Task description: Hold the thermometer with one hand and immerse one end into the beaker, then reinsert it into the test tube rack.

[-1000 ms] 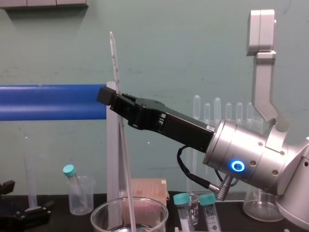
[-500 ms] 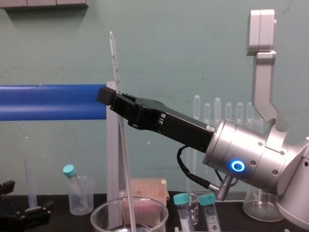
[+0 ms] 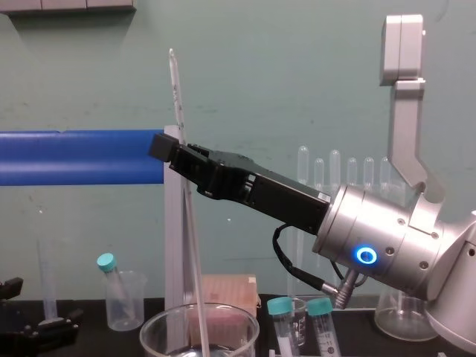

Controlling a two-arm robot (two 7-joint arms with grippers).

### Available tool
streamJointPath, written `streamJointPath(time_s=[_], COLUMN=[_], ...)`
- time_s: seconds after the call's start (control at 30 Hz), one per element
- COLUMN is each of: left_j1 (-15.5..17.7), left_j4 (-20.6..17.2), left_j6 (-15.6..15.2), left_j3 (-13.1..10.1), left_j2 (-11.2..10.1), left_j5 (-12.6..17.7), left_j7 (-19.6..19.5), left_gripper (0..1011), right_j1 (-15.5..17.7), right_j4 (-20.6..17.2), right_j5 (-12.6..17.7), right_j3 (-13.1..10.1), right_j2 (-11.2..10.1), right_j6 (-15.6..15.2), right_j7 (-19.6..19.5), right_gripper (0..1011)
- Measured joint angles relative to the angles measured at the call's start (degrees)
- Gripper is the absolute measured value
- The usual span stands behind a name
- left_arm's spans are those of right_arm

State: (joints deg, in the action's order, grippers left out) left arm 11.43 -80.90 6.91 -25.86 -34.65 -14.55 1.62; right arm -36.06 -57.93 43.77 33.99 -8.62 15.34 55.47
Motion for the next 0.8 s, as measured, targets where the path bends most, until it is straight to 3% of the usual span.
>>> streamJointPath(time_s=[0.8], left_j1=[0.0], left_j4=[0.0], left_j6=[0.0], left_j3=[0.0], left_j2=[0.0], left_j5=[0.0], left_j7=[0.0], left_gripper=[1008], right_j1=[0.0], right_j4=[0.0], right_j5=[0.0], right_j3=[0.0], right_j2=[0.0], right_j6=[0.0], right_j7=[0.0], right_gripper=[55])
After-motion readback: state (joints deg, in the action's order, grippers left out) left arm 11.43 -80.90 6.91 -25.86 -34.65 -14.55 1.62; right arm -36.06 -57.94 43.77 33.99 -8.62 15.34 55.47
